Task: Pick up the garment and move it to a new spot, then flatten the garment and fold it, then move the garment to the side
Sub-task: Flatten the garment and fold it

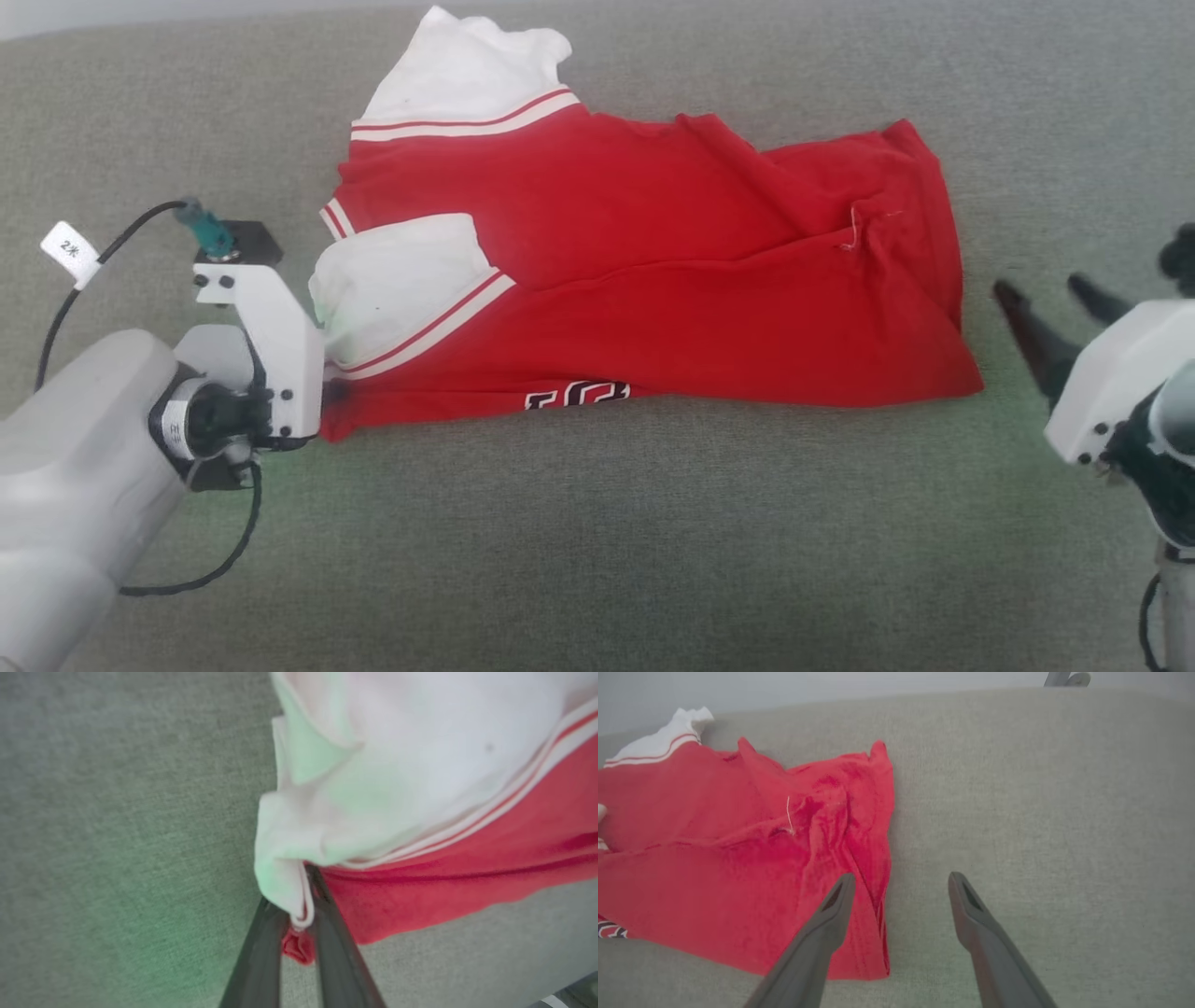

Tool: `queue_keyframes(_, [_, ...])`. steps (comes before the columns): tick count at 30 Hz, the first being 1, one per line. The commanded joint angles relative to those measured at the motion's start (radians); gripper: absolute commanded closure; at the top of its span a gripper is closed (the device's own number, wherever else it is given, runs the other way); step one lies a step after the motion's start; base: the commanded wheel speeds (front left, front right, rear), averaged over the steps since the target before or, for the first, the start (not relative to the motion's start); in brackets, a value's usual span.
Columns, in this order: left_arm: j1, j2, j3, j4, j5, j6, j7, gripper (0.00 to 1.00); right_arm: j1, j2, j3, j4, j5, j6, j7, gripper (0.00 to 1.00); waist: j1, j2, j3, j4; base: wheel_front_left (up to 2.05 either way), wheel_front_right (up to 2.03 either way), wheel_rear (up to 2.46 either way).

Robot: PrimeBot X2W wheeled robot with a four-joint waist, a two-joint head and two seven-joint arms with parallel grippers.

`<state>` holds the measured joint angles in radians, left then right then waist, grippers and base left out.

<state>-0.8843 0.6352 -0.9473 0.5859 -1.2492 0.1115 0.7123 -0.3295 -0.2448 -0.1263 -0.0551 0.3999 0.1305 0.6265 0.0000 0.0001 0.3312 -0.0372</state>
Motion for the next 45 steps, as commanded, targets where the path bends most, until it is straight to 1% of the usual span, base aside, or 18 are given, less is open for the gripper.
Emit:
queue_keyframes(1, [0.051,-0.043,-0.037,0.032,0.004,-0.005,0.000,1.00,0.007,0.008,0.005,0.009,0.012,0.001,0.037,0.00,0.0000,-0.0001,0.006,0.005,0.00,0.00,0.00])
queue_keyframes(5, [0.029,-0.075,-0.043,0.049,0.017,-0.024,-0.013,1.00,-0.006,0.007,0.013,0.043,0.037,0.000,0.135,0.00,0.0000,-0.0001,0.024,0.020,0.00,0.00,0.00])
queue_keyframes(10, [0.009,-0.108,-0.045,0.071,0.019,-0.046,-0.023,1.00,-0.048,-0.018,0.042,0.121,0.041,0.001,0.228,0.00,0.0000,-0.0001,0.048,0.043,0.00,0.00,0.00])
queue_keyframes(12, [0.006,-0.121,-0.049,0.078,0.021,-0.058,-0.027,1.00,-0.066,-0.027,0.055,0.164,0.044,0.001,0.260,0.00,0.0000,-0.0001,0.056,0.053,0.00,0.00,0.00])
queue_keyframes(17, [-0.002,-0.146,-0.055,0.096,0.026,-0.082,-0.037,1.00,-0.104,-0.029,0.112,0.271,0.052,0.001,0.299,0.00,0.0000,-0.0001,0.070,0.073,0.00,0.00,0.00])
queue_keyframes(18, [-0.005,-0.151,-0.056,0.100,0.027,-0.087,-0.038,1.00,-0.110,-0.033,0.128,0.284,0.055,0.001,0.302,0.38,0.0000,-0.0001,0.071,0.077,0.00,0.00,0.00])
queue_keyframes(19, [-0.006,-0.154,-0.055,0.105,0.027,-0.089,-0.042,1.00,-0.115,-0.039,0.142,0.298,0.059,0.001,0.303,1.00,0.0000,-0.0001,0.072,0.081,0.00,0.00,0.00])
queue_keyframes(21, [-0.008,-0.154,-0.054,0.113,0.028,-0.096,-0.048,1.00,-0.119,-0.058,0.167,0.317,0.064,0.001,0.312,1.00,0.0000,-0.0001,0.072,0.087,0.00,0.00,0.00])
queue_keyframes(27, [-0.023,-0.133,-0.051,0.116,0.032,-0.113,-0.041,1.00,-0.154,-0.113,0.156,0.303,0.079,0.000,0.307,1.00,0.0000,-0.0001,0.059,0.095,0.00,0.00,0.00])
queue_keyframes(29, [-0.028,-0.116,-0.054,0.105,0.035,-0.116,-0.030,1.00,-0.158,-0.132,0.152,0.286,0.080,0.000,0.311,1.00,0.0000,-0.0001,0.049,0.096,0.00,0.00,0.00])
queue_keyframes(34, [-0.022,-0.063,-0.060,0.044,0.038,-0.099,0.013,1.00,-0.137,-0.166,0.141,0.233,0.104,0.000,0.353,1.00,0.0000,-0.0001,0.018,0.100,0.00,0.00,0.00])
queue_keyframes(36, [-0.016,-0.039,-0.067,0.006,0.047,-0.084,0.031,1.00,-0.121,-0.180,0.136,0.205,0.111,0.000,0.376,1.00,0.0000,-0.0001,0.005,0.103,0.00,0.00,0.00])
queue_keyframes(40, [0.005,0.012,-0.073,-0.096,0.045,-0.034,0.067,1.00,-0.074,-0.201,0.119,0.143,0.126,0.000,0.427,1.00,0.0000,-0.0001,-0.018,0.106,0.00,0.00,0.00])
queue_keyframes(41, [0.005,0.012,-0.073,-0.096,0.045,-0.034,0.067,1.00,-0.074,-0.201,0.119,0.143,0.126,0.000,0.427,1.00,0.0000,-0.0001,-0.018,0.106,0.00,0.00,0.00])
queue_keyframes(45, [0.036,0.070,-0.072,-0.230,0.040,0.028,0.091,1.00,-0.026,-0.218,0.091,0.077,0.135,0.000,0.470,1.00,0.0000,-0.0001,-0.033,0.108,0.00,0.00,0.00])
